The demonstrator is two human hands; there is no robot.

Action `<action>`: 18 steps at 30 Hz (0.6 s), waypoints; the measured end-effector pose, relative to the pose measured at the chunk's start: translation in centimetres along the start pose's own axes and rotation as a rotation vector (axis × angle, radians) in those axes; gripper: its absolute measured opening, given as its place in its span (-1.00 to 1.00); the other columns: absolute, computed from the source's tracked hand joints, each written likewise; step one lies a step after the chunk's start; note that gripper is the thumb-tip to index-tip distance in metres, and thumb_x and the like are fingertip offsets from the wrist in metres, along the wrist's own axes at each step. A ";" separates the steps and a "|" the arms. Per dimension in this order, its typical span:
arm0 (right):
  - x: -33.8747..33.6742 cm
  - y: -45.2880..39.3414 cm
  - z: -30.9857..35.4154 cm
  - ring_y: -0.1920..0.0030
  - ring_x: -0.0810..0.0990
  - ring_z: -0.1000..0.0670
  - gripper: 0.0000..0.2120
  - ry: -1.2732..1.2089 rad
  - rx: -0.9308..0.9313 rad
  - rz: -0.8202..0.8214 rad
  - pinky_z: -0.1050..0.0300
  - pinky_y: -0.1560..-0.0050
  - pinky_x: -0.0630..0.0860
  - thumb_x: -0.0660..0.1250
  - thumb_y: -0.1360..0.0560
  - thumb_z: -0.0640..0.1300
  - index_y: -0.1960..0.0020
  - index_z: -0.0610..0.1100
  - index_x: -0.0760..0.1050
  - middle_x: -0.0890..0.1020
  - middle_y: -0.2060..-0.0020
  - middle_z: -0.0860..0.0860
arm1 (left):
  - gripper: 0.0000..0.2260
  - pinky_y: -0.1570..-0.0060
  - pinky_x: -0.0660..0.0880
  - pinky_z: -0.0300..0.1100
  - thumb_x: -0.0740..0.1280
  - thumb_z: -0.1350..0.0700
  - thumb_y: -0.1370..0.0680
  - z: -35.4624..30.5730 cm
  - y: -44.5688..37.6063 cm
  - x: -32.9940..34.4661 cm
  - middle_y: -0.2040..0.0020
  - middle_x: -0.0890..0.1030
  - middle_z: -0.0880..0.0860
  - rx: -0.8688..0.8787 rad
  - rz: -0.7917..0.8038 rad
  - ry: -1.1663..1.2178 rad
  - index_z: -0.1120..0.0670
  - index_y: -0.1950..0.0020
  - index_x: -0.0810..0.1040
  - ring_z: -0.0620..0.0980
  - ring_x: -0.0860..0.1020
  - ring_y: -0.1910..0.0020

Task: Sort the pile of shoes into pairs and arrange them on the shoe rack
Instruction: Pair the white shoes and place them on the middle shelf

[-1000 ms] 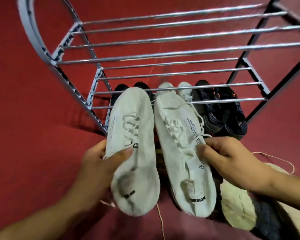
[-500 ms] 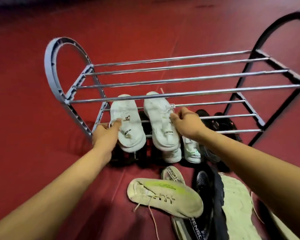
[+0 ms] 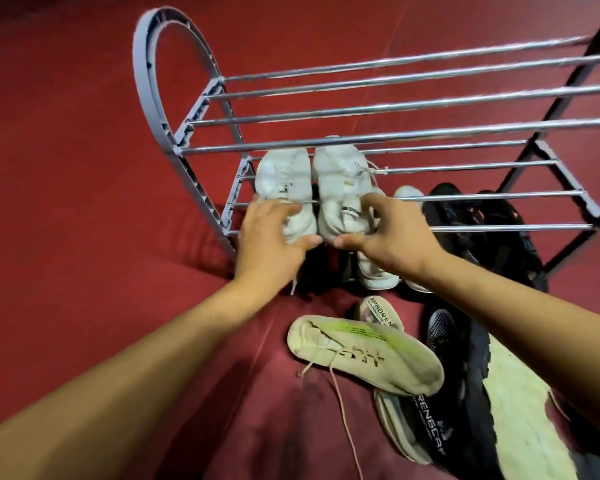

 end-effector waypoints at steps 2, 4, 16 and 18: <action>0.9 -1.4 0.9 0.15 0.54 -0.07 -0.55 -0.015 -0.009 -0.042 0.13 0.23 0.25 0.59 -0.27 0.13 0.02 -0.12 0.56 0.59 0.22 0.00 | -0.64 -0.15 0.41 -0.24 0.59 0.04 -0.30 1.2 -1.7 -1.6 -0.12 0.64 0.02 -0.023 -0.066 -0.006 0.08 -0.05 0.67 0.03 0.57 -0.13; 2.4 -2.6 1.7 0.06 0.56 -0.16 -0.53 0.019 -0.020 -0.034 0.09 0.16 0.31 0.56 -0.30 0.14 -0.03 -0.14 0.56 0.64 0.14 -0.08 | -0.67 -0.07 0.38 -0.25 0.59 0.08 -0.30 2.8 -2.8 -2.5 -0.13 0.64 0.03 -0.078 -0.072 -0.082 0.07 -0.02 0.67 0.03 0.58 -0.11; 3.7 -2.1 0.6 0.11 0.46 -0.11 -0.64 -0.055 0.046 -0.097 0.09 0.20 0.29 0.51 -0.37 0.05 0.15 -0.05 0.34 0.49 0.30 0.04 | -0.54 -0.13 0.40 -0.14 0.60 -0.09 -0.29 3.5 -1.6 -1.6 -0.06 0.53 0.01 -0.092 -0.156 -0.073 0.01 -0.12 0.65 0.05 0.45 -0.10; 4.4 -2.4 1.4 0.03 0.44 -0.13 -0.67 0.046 0.013 -0.103 0.07 0.16 0.30 0.47 -0.38 0.08 0.11 -0.04 0.36 0.53 0.19 -0.01 | -0.55 -0.16 0.35 -0.18 0.60 -0.08 -0.29 3.1 -1.8 -0.9 -0.09 0.51 0.03 -0.107 -0.167 -0.092 0.01 -0.13 0.64 0.06 0.41 -0.15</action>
Point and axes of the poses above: each hand's wrist, its own y-axis away from the middle knuckle, its own x-axis out of the palm, z = x × y, the point moved 7 cm from there along -y, towards the middle knuckle
